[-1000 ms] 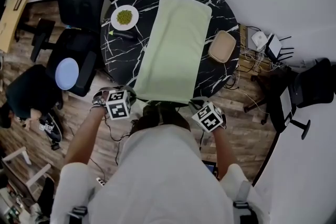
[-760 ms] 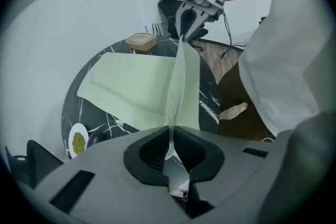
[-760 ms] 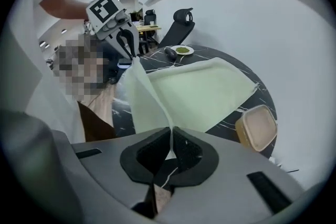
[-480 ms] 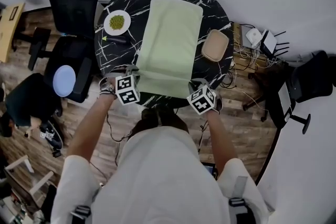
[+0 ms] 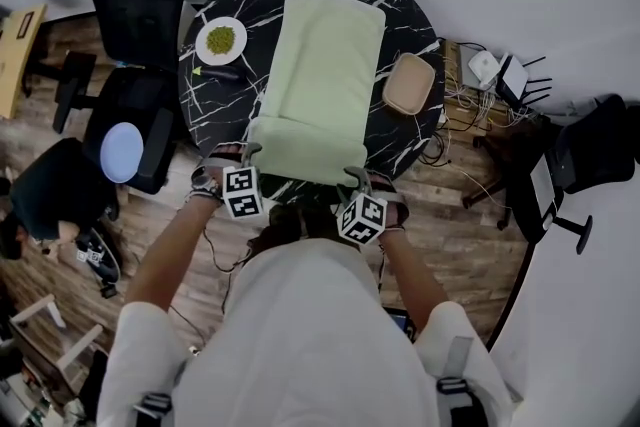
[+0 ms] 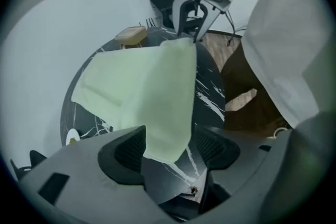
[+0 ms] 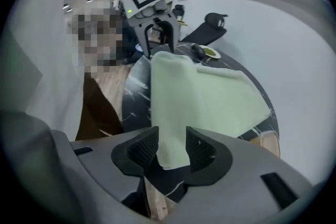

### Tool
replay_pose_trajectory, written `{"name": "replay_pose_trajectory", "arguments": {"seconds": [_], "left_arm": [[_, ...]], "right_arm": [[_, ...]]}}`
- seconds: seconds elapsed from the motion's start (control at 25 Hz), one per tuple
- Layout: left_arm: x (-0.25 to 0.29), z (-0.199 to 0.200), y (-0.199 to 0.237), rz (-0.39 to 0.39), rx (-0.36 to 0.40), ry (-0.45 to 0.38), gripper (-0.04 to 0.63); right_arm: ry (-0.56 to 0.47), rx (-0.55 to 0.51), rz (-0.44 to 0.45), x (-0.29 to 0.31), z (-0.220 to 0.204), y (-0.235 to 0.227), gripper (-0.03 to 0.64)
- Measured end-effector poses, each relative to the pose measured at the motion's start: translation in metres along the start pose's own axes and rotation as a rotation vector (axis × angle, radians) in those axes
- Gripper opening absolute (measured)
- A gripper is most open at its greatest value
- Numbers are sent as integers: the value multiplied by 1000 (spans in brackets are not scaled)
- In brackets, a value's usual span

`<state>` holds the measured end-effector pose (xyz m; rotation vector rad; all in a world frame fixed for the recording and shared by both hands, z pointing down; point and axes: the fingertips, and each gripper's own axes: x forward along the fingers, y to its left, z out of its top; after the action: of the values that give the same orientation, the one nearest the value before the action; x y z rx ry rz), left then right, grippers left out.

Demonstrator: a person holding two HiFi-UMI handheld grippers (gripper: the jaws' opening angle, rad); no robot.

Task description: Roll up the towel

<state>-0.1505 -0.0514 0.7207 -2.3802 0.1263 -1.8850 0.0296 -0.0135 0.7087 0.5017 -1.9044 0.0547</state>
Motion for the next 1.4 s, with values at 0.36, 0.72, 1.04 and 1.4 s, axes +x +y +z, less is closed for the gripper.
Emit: {"name": "replay_pose_trajectory", "arguments": {"seconds": [0.36,0.72,1.04,1.4], "left_arm": [[30,-34,-21,-26,-26,100,209],[24,-36,-10,83,21,110,30],[18,-44,-46,48,3,101,24],[-5,-31,-121,-344,-40,59,18]], "right_arm": [[108,1,49,37,-27,30,145],[130,-33,19,34,-35,18,17],[124,-40,54,26,-37,29,17],[213,77,347,-13,-62,90,12]]}}
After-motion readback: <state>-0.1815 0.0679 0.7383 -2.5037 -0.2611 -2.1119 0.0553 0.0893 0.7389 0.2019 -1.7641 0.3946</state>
